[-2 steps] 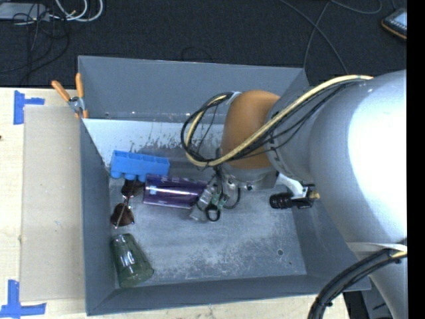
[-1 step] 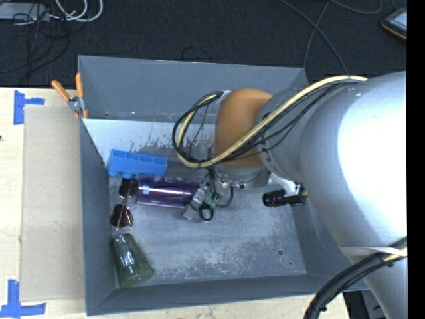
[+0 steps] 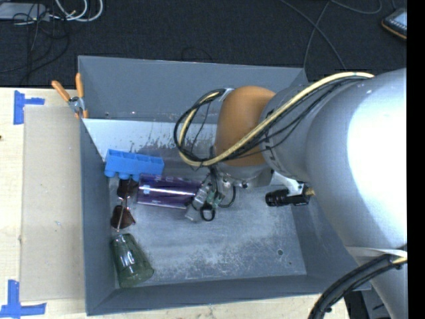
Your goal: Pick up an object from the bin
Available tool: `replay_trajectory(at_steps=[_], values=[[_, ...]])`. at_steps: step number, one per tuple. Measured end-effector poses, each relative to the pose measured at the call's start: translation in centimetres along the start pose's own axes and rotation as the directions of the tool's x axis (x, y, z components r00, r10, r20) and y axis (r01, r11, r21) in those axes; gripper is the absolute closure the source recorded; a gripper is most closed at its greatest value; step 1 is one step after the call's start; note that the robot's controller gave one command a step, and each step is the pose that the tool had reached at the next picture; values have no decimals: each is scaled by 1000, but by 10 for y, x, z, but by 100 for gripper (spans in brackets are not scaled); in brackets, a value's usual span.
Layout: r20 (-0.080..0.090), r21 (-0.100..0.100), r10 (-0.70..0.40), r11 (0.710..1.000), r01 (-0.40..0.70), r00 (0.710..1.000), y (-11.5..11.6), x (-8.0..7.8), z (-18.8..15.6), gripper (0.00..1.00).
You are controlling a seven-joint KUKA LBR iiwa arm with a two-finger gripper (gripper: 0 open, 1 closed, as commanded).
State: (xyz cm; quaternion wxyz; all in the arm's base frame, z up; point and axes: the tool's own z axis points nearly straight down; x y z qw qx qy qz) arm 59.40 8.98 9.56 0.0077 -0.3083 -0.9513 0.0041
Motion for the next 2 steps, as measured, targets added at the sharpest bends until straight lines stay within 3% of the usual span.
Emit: replay_trajectory(at_steps=[1, 2], values=[[4, -3, -94, 996, 94, 996, -14, 0, -1, 100], [0, 0, -79, 997, 79, 997, -17, -1, 9, 100]])
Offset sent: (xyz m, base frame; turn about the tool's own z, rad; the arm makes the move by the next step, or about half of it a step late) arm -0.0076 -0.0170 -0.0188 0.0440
